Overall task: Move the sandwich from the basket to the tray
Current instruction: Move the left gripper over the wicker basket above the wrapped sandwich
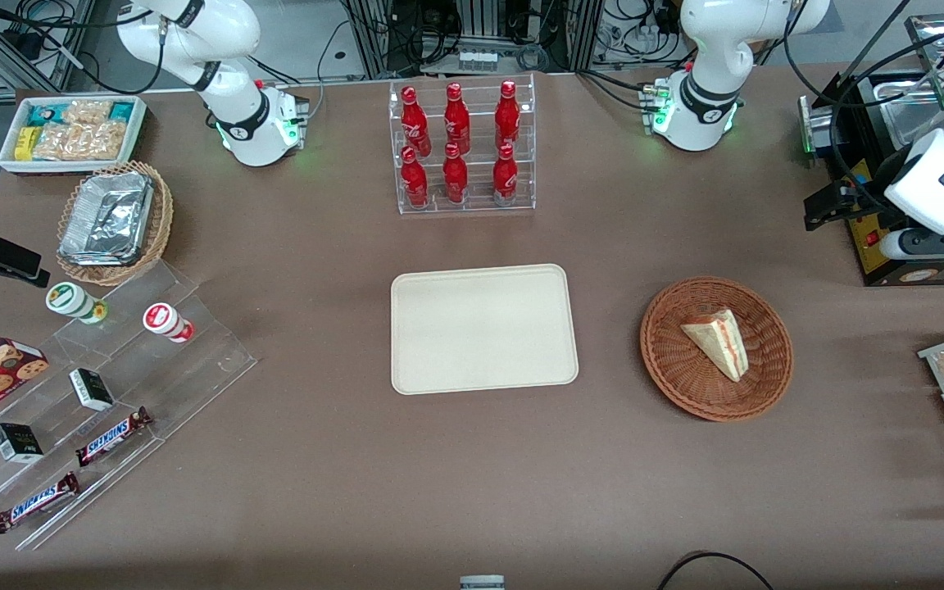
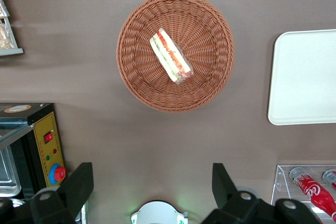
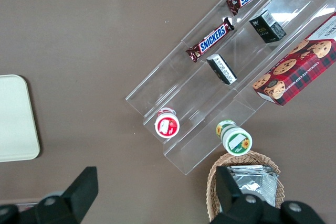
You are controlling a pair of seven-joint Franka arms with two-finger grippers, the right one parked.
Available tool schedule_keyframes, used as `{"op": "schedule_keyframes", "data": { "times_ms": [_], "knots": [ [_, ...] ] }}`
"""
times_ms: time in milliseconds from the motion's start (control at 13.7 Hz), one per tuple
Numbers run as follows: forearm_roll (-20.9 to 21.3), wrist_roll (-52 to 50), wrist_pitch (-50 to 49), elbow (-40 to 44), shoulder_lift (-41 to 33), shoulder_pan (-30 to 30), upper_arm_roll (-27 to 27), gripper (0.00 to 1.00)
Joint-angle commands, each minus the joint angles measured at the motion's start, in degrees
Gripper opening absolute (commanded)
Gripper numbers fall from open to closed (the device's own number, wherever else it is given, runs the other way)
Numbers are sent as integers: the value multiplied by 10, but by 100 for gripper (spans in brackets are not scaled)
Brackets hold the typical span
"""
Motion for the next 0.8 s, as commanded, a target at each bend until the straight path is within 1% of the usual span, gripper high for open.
{"op": "schedule_keyframes", "data": {
  "times_ms": [0,146,365,730],
  "knots": [
    [-2,12,-9,12,2,5,-5,100],
    [-3,12,1,5,8,7,-4,100],
    [-2,12,43,-17,37,5,-4,100],
    [0,10,164,-126,36,3,-5,100]
  ]
}}
